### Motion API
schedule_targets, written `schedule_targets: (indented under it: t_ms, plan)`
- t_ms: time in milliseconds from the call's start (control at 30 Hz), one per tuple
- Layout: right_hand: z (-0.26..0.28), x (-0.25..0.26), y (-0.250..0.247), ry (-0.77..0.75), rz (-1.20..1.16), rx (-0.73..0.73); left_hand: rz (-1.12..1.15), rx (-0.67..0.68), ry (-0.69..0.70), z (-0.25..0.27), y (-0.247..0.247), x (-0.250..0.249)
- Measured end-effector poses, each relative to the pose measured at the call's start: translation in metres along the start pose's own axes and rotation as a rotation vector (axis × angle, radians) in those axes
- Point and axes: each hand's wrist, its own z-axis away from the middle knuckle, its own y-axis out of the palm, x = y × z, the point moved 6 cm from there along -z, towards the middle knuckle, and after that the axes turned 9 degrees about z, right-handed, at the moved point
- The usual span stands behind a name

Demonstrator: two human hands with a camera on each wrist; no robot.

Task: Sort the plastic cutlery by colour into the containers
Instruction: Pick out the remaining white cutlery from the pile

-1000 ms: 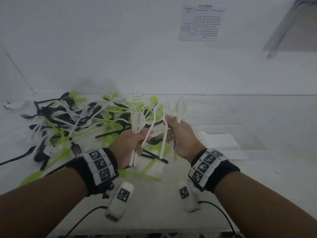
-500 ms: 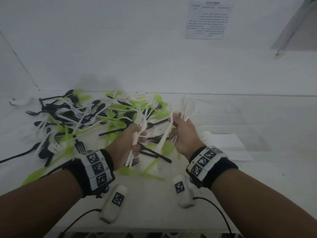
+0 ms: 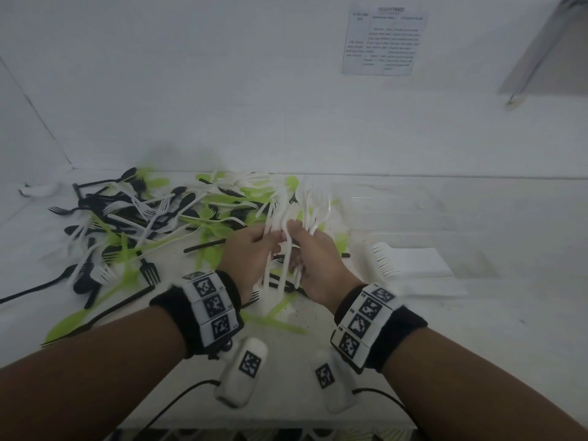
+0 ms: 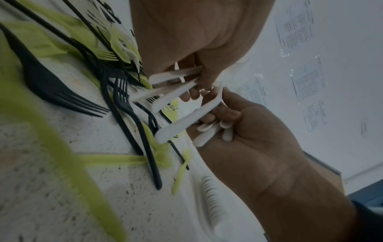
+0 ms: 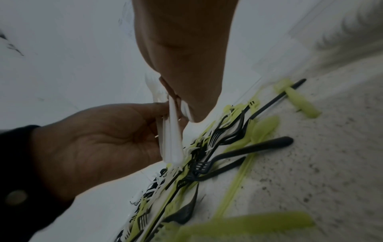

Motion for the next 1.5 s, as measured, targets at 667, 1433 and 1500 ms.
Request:
schedule_targets:
  t_ms: [667, 1433, 1500]
  plan:
    - [-0.001, 0.013, -0.025, -0.019, 0.069, -0.123, -0.073, 0.021, -0.139, -0.005, -0.016, 0.009]
    - [0.001, -0.002, 0.001, -0.046, 0.109, -0.046, -0.181, 0.159, 0.114, 0.006, 0.002, -0.007]
    - [-0.001, 0.000, -0.005, -0.062, 0.079, -0.094, -0.116, 0.110, 0.109, 0.005, 0.001, -0.009]
